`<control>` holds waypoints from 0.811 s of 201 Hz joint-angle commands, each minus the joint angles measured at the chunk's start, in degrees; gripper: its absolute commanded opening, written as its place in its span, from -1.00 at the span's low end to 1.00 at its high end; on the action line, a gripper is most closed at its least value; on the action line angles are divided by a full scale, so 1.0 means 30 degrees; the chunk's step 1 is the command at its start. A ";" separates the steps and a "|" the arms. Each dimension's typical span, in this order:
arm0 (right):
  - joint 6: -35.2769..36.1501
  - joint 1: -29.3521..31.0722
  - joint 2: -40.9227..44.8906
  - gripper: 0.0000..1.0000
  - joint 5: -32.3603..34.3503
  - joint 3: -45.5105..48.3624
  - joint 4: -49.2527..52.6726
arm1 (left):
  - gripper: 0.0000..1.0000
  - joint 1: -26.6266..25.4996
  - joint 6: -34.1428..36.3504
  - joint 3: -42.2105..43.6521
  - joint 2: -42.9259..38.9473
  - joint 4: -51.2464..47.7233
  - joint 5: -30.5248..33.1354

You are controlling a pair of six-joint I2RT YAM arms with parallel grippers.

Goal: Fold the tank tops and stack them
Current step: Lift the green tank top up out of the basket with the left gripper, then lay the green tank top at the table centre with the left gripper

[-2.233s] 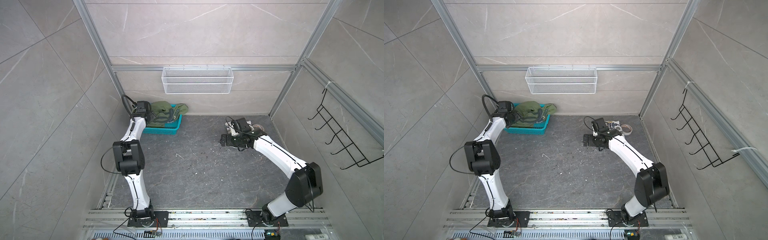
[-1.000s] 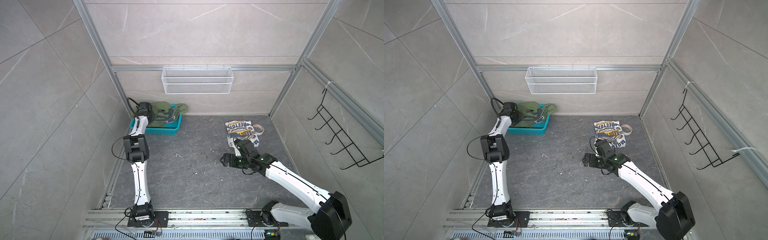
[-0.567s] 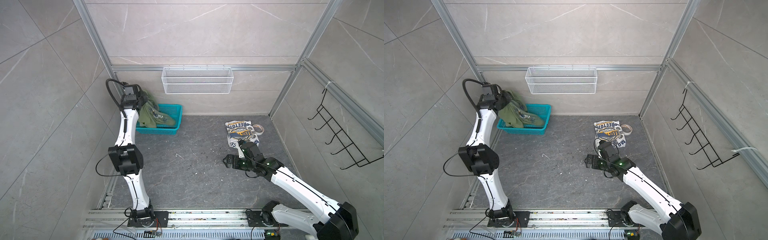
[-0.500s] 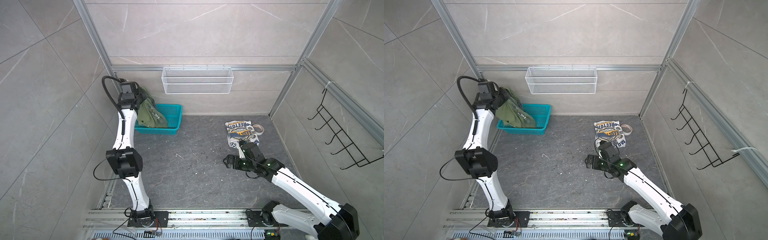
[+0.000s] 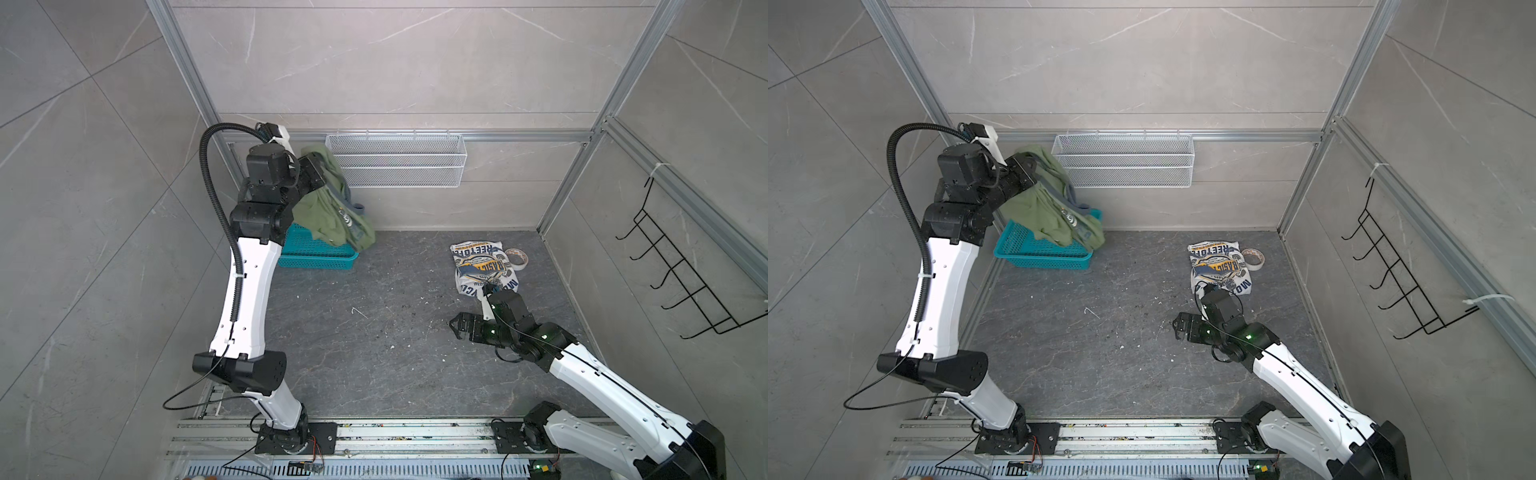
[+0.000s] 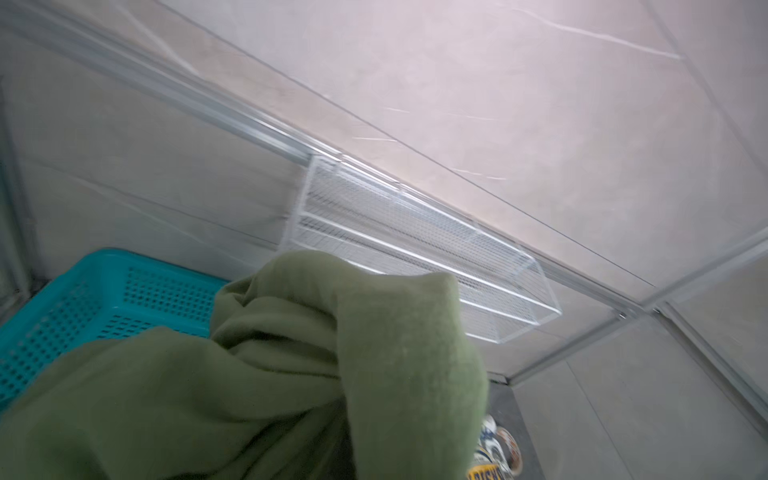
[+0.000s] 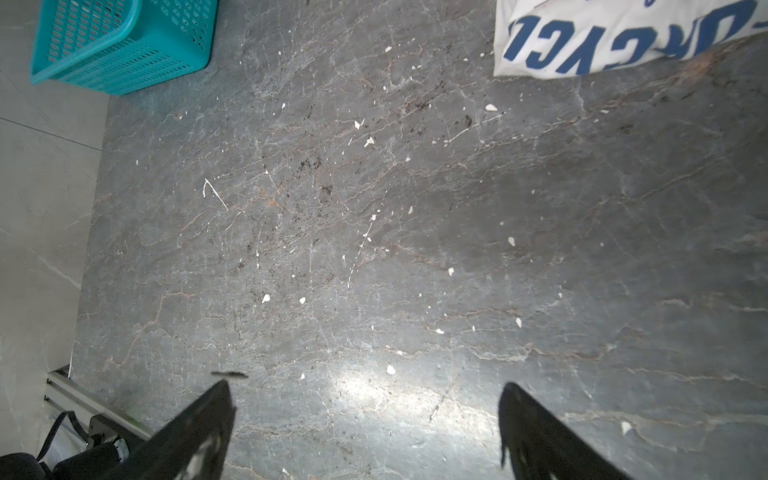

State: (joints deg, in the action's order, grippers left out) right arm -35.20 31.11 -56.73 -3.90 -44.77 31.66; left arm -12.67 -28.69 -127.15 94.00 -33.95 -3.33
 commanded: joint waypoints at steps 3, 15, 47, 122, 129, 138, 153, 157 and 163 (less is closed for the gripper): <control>-0.0205 0.0120 0.0579 0.99 0.0839 -0.0428 0.0691 | -1.00 -0.1839 0.0863 0.0972 -0.1905 0.1017 -0.0315; -0.0219 0.0116 0.0726 0.99 0.1069 -0.0596 0.0816 | -1.00 -0.2986 0.0656 0.2145 -0.2415 0.1332 -0.0463; -0.0218 0.0102 0.1005 0.99 0.1867 -0.1022 0.1199 | -1.00 -0.5648 -0.1432 0.8501 -0.4192 0.3442 -0.0232; -0.0003 0.0121 -0.1400 0.98 -0.0019 -0.0612 0.0541 | 0.14 -0.7227 -0.6487 2.4149 -0.7948 0.4455 0.4062; 0.0002 0.0163 -0.1756 0.99 -0.0283 -0.0590 0.0408 | 0.21 -0.7226 -0.6194 2.4299 -0.8214 0.3841 0.4449; 0.0048 0.0230 -0.2328 0.98 -0.0554 -0.0544 0.0186 | 0.29 -0.7164 -0.5669 2.4618 -0.8803 0.3327 0.4848; -0.0040 0.0410 -0.3377 0.97 -0.0727 -0.0674 0.0022 | 0.34 -0.6640 -0.4985 2.5350 -0.9613 0.3116 0.4479; -0.0073 0.0487 -0.3645 0.96 -0.0833 -0.0682 -0.0113 | 0.34 -0.6401 -0.4851 2.5514 -0.9708 0.3137 0.4174; -0.0115 0.0617 -0.3987 0.95 -0.0957 -0.0680 -0.0378 | 0.34 -0.6084 -0.4715 2.5771 -0.9823 0.3129 0.3777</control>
State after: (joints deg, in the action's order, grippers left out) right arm -35.18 31.77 -65.28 -4.08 -46.50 32.73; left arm -33.58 -45.50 -50.87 69.52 -25.36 7.53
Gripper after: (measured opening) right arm 0.982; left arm 0.667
